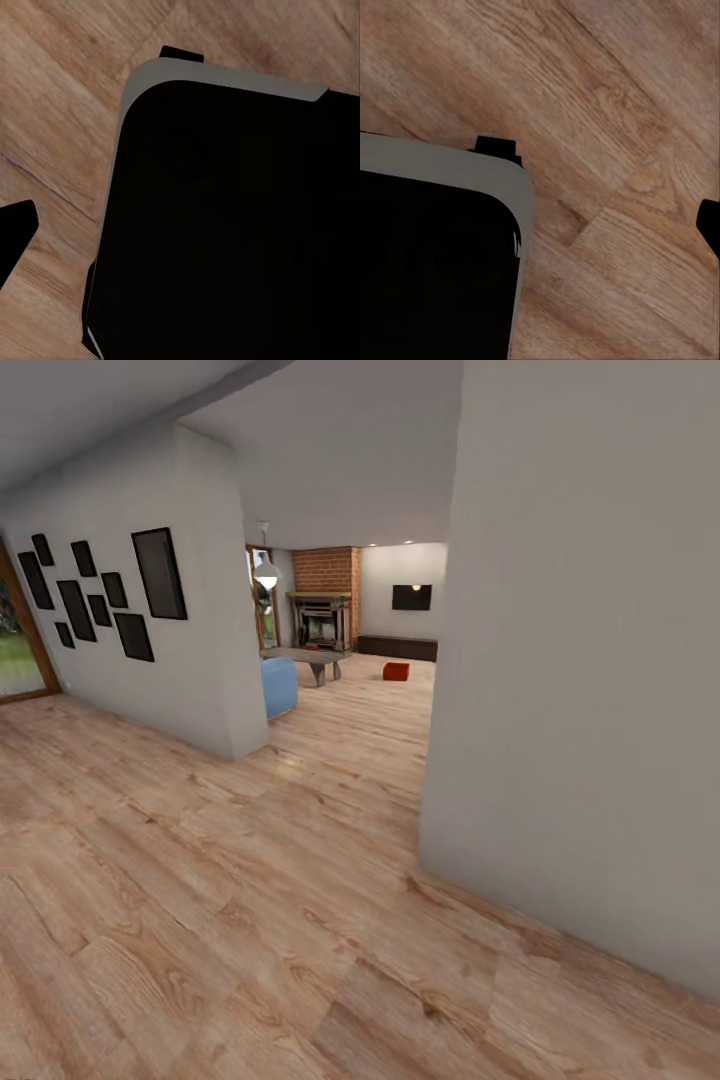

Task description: Move the two storage containers from the living room to the garage. In the garage, place one container on the floor and stack the other container on top of it (either order is fine).

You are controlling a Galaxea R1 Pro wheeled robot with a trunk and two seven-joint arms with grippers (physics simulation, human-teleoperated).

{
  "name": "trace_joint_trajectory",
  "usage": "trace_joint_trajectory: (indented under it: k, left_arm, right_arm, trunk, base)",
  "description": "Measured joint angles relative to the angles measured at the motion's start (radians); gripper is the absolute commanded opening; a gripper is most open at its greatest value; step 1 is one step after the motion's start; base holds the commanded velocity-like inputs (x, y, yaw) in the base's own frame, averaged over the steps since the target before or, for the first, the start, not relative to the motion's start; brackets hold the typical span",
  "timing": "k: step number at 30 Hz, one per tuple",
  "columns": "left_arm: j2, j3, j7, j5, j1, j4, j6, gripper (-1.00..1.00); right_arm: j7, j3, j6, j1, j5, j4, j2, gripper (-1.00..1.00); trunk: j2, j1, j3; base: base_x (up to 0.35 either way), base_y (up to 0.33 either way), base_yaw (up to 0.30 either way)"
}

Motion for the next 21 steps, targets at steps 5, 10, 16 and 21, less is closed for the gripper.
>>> trace_joint_trajectory:
  k: [5, 10, 16, 21]
  left_arm:
    - [0.000, 0.000, 0.000, 0.000, 0.000, -0.001, 0.000, 1.00]
    - [0.000, 0.000, 0.000, 0.000, 0.000, -0.001, 0.000, 1.00]
    - [0.000, 0.000, 0.000, 0.000, 0.000, 0.000, 0.000, 1.00]
    - [-0.001, 0.000, 0.000, 0.000, 0.000, 0.000, 0.000, 1.00]
  right_arm:
    - [0.000, 0.000, 0.000, 0.000, 0.000, 0.000, -0.001, 1.00]
    - [0.000, 0.000, 0.000, 0.000, 0.000, 0.000, -0.001, 1.00]
    - [0.000, 0.000, 0.000, 0.000, 0.000, 0.000, -0.001, 1.00]
    - [0.001, 0.000, 0.000, 0.000, -0.001, 0.000, -0.001, 1.00]
  trunk:
    - [0.000, 0.000, 0.000]
    - [0.000, 0.000, 0.000]
    - [0.000, 0.000, 0.000]
    - [0.000, 0.000, 0.000]
  base:
    - [0.324, 0.000, 0.274]
    - [0.324, 0.000, 0.275]
    - [0.324, 0.000, 0.265]
    - [0.324, 0.000, 0.076]
